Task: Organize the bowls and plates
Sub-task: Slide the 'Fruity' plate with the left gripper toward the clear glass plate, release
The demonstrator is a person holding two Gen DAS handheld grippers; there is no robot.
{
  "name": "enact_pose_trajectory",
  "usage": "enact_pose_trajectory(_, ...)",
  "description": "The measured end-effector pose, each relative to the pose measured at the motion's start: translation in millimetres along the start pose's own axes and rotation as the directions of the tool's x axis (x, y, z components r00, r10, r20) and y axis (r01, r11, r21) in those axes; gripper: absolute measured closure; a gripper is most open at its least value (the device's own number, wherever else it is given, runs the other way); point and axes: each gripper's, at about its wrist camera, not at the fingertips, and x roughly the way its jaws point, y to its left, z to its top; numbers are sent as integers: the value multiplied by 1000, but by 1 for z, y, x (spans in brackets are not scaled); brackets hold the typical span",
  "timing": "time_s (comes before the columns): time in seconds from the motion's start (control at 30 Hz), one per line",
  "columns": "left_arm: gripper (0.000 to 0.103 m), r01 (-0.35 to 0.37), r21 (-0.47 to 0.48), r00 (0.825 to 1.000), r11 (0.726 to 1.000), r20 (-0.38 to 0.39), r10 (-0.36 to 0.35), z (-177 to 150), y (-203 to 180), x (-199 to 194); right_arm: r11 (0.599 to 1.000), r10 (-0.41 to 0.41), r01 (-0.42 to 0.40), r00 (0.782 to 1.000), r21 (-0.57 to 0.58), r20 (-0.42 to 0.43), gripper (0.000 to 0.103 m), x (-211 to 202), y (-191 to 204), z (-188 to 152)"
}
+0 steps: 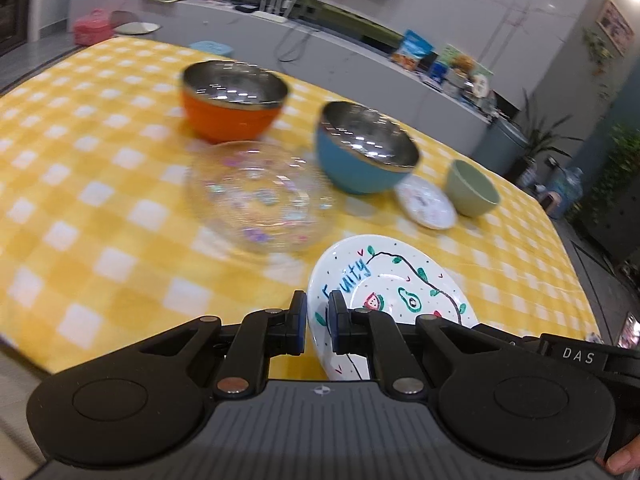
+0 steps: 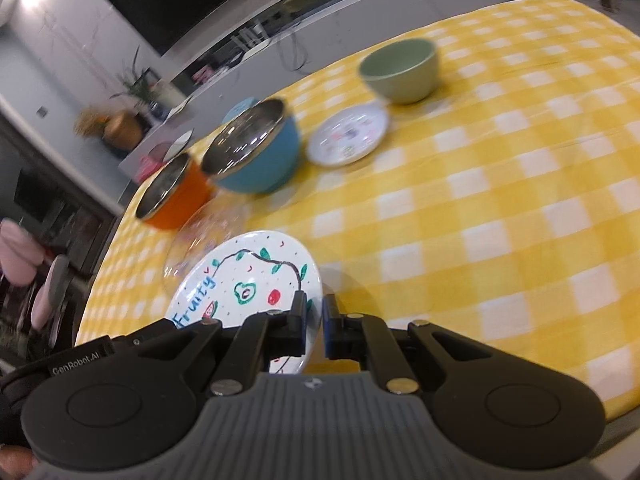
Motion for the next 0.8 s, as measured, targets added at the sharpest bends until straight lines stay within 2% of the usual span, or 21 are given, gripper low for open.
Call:
enact_pose_trajectory(0.1, 91, -24, -39, 1000, 999, -9, 23, 2, 15, 1, 1000, 17, -17, 1000, -23, -13, 98, 11, 11, -3)
enact_pose_trajectory(0.27, 91, -35, -73, 999, 997, -43, 32, 1, 28, 6, 998, -10, 6, 999, -69, -54, 97, 26, 17, -10)
enact_pose_trajectory(0.5, 91, -62, -76, 992, 995, -118, 53, -6, 35, 17, 996, -33, 25, 996, -88, -87, 97, 34, 15, -15)
enact_pose_trajectory(0.8, 90, -72, -93, 987, 993, -148, 58, -7, 39, 24, 992, -54, 42, 993, -115, -102, 98, 38, 15, -18)
